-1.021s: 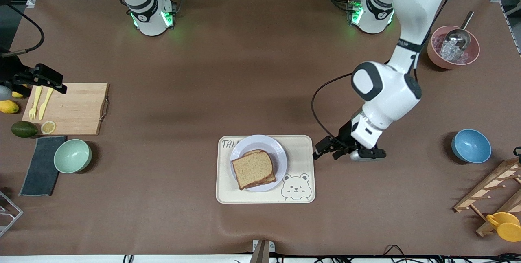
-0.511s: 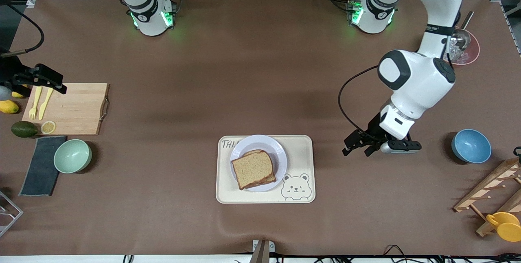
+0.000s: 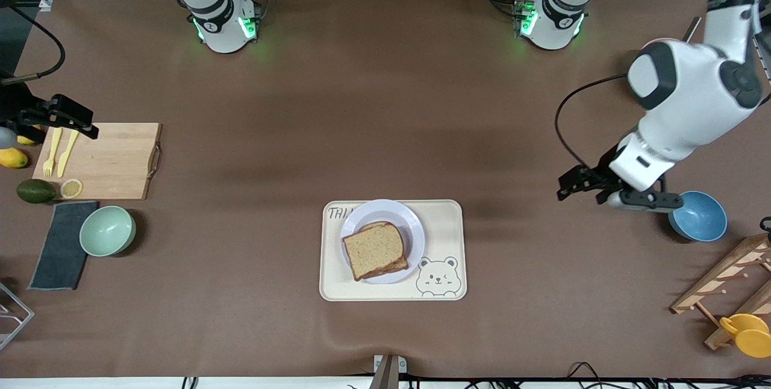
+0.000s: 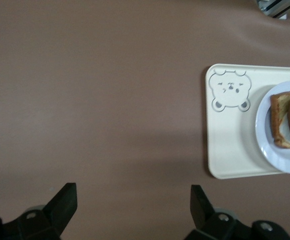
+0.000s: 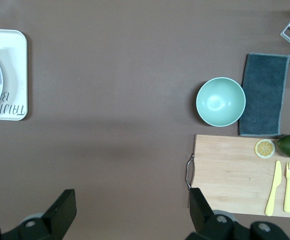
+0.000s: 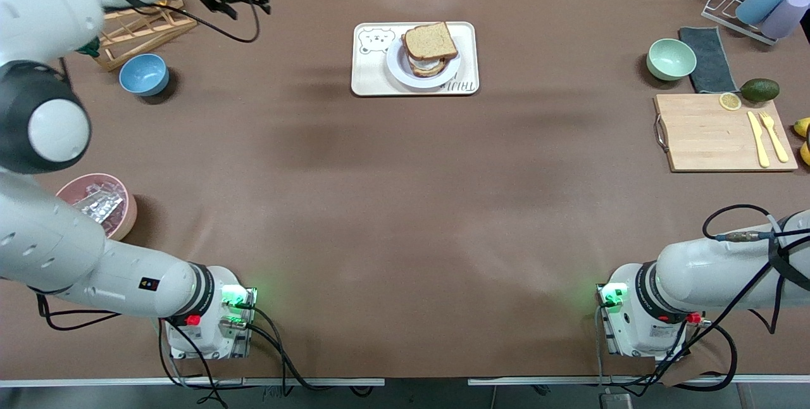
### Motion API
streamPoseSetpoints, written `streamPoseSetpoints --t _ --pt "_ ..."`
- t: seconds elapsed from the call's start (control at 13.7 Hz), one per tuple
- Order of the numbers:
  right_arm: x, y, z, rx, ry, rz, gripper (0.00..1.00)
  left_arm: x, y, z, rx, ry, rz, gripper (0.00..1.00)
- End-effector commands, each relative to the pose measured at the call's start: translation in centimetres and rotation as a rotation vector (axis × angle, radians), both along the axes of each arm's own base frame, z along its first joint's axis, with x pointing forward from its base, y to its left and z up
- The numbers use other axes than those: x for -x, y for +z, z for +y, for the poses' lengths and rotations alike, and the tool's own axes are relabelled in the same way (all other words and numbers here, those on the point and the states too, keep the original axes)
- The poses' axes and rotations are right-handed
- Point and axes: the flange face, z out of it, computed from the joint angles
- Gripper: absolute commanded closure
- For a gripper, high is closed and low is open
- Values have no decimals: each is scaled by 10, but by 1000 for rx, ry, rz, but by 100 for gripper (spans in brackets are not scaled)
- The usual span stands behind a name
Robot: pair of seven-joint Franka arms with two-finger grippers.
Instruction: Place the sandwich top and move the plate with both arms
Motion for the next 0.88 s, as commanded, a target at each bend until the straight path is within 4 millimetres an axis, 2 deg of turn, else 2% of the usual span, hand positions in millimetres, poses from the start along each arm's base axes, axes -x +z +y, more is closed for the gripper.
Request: streamPoseSetpoints --t 0.0,0.22,0.51,0.66,0.8 --pt "-2 4 -2 -14 -12 -5 0 25 41 22 -54 9 33 0" --pt "-2 4 -1 -14 -10 -6 0 47 77 33 -110 -19 55 0" --pt "-2 4 -2 -16 -12 -5 0 44 122 49 -114 -1 105 0" --pt "-2 4 -2 -16 -12 -5 0 44 135 57 -136 -8 145 0" --pt "-2 4 -2 -14 -12 -5 0 48 150 55 -215 -35 172 0"
